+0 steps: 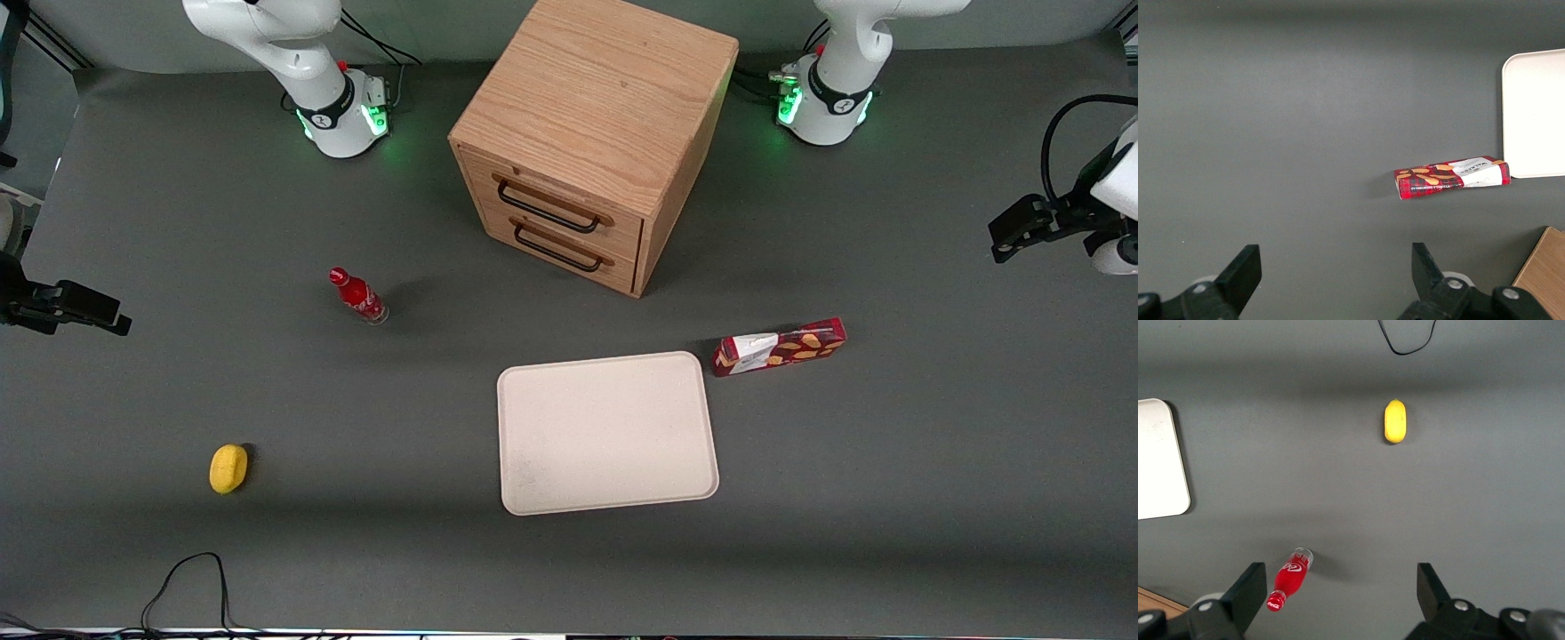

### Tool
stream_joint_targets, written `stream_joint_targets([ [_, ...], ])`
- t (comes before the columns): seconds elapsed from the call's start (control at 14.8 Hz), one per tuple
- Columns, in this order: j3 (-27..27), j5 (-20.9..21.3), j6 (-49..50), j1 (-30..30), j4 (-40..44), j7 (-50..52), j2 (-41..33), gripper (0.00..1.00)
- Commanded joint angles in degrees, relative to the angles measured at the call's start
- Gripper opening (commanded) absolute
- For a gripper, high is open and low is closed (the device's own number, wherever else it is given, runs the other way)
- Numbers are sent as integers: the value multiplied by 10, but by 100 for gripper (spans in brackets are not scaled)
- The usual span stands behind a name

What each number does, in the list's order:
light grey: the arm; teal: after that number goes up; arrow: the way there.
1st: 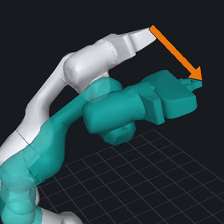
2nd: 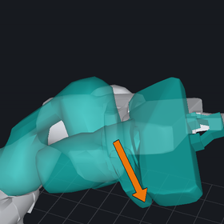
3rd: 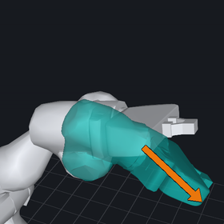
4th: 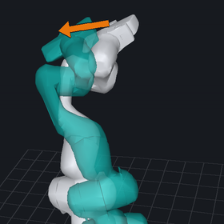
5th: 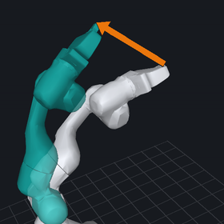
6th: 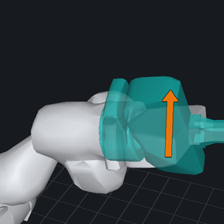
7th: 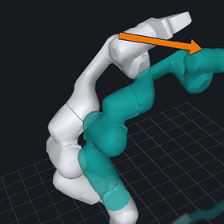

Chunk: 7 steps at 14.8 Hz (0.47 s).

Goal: Place red cookie box on tray

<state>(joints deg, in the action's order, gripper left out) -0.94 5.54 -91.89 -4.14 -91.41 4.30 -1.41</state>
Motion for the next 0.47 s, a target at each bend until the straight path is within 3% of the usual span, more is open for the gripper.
stream_joint_targets([
  [0.0, 1, 5, 6, -1, 21, -1, 10, 100],
  [0.41, 1, -6, 19, 4, 23, 2, 9, 100],
])
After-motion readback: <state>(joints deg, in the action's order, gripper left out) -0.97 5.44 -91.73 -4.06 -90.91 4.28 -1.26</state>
